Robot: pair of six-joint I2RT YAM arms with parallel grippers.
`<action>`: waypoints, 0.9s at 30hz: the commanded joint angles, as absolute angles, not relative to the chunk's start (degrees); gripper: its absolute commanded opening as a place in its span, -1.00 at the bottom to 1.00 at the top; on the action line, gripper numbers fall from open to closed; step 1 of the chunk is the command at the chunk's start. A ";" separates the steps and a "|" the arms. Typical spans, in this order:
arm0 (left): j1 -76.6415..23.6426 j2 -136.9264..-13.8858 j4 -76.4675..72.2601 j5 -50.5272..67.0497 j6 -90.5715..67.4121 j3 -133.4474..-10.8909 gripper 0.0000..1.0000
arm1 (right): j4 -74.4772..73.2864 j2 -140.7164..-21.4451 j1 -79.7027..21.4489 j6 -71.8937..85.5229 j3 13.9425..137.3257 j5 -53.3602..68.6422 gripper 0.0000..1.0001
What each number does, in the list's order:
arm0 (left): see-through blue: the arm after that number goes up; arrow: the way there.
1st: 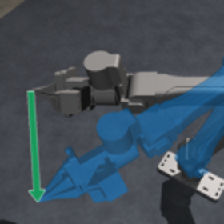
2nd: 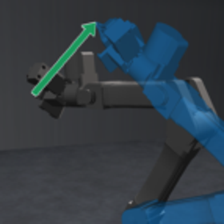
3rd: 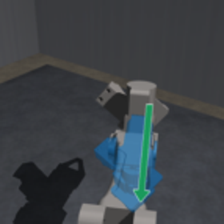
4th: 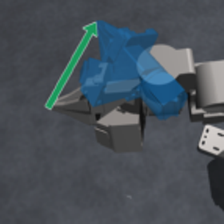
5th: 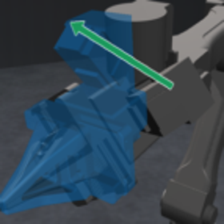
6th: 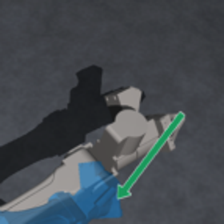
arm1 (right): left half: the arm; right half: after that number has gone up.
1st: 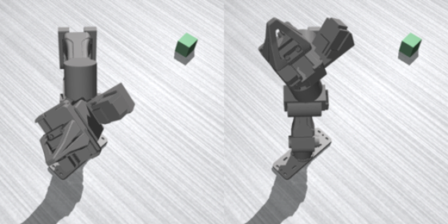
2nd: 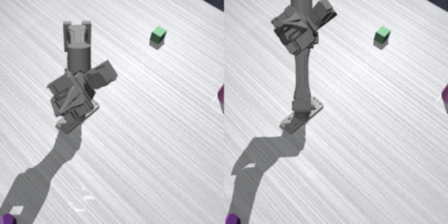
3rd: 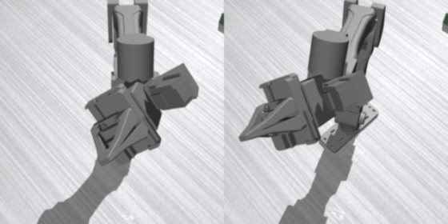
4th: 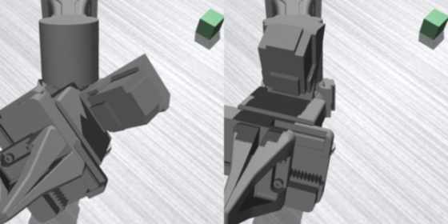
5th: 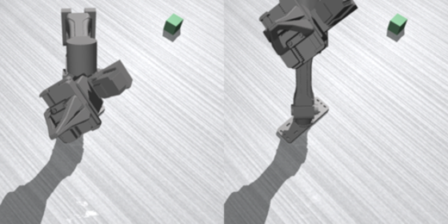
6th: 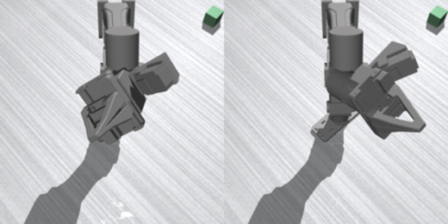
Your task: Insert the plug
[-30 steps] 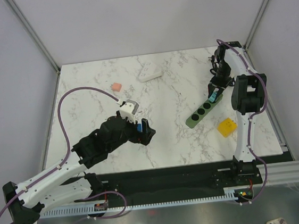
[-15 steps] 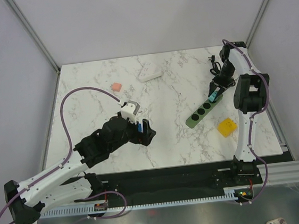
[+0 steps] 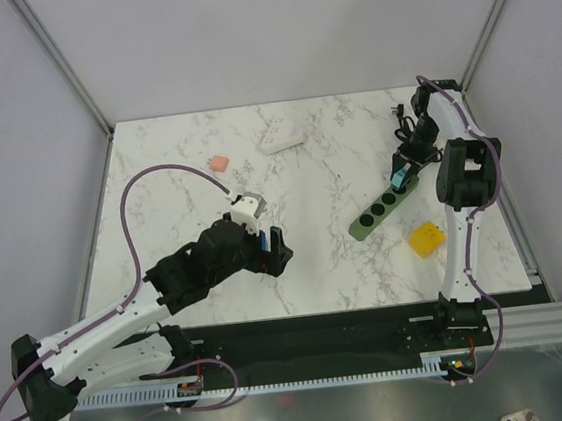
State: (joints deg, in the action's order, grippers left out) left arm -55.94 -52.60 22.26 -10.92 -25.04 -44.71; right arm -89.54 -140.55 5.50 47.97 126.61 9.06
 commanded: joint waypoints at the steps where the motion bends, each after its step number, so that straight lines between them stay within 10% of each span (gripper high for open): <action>1: -55.81 -53.35 21.18 -12.39 -26.02 -44.82 0.89 | -57.15 -147.50 5.01 50.28 118.40 -5.97 -1.00; 27: -55.81 -51.42 20.83 -11.95 -26.28 -44.30 0.89 | -40.35 -130.95 -2.98 48.87 93.52 -17.40 -1.00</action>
State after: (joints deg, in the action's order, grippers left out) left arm -55.94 -52.38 22.22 -10.94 -25.04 -44.60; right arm -62.48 -121.69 -2.46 48.27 99.07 -10.66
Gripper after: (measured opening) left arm 0.946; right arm 0.385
